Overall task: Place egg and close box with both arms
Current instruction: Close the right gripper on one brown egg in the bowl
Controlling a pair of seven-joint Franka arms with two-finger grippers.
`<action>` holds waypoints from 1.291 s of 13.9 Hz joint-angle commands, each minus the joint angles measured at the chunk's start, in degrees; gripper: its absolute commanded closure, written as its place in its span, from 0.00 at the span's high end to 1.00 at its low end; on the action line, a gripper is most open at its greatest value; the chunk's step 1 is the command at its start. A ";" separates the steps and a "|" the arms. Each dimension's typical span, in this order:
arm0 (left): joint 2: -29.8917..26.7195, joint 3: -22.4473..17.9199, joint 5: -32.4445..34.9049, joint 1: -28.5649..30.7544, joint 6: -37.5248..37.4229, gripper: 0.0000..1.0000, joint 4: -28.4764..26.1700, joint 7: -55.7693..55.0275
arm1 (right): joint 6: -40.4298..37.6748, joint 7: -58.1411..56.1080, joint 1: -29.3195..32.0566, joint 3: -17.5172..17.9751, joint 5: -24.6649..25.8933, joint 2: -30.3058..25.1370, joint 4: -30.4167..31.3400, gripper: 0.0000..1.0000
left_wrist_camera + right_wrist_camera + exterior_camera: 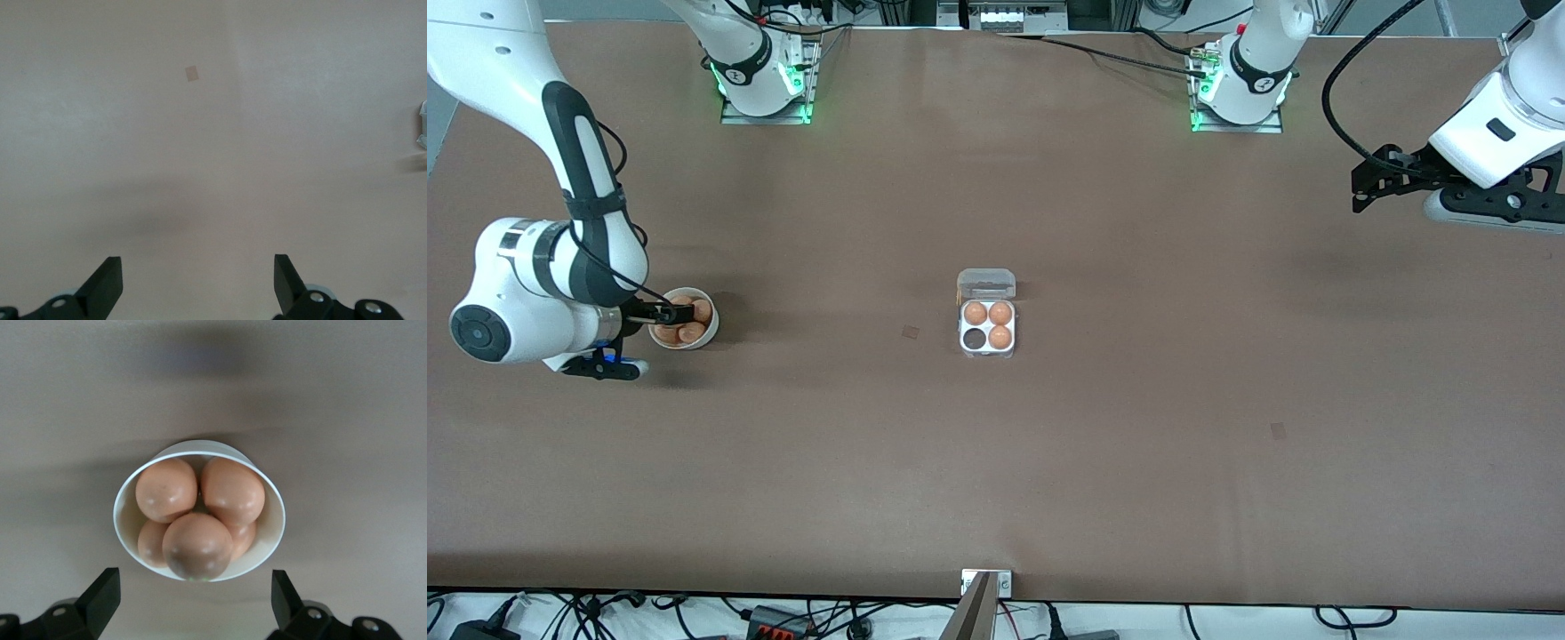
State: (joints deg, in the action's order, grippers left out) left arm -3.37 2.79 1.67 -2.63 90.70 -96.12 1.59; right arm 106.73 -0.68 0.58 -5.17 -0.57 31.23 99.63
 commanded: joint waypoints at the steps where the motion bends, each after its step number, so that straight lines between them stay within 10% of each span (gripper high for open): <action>1: 0.55 0.11 -0.44 0.08 -1.41 1.00 1.72 0.96 | 0.40 -0.20 0.56 0.51 0.04 0.59 -0.75 1.00; 6: 0.55 0.11 -0.44 0.08 -1.41 1.00 1.63 1.05 | 1.28 -0.20 0.47 0.51 -0.22 1.38 -1.10 1.00; 18: 0.55 0.11 -0.44 0.08 -1.41 1.00 1.72 1.14 | 1.55 -0.47 0.56 0.42 0.04 1.82 -1.10 0.60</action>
State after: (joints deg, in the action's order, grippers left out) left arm -3.36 2.80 1.67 -2.63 90.67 -96.12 1.59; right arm 108.21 -0.74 0.59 -5.17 -0.58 32.26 99.54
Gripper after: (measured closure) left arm 0.000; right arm 0.374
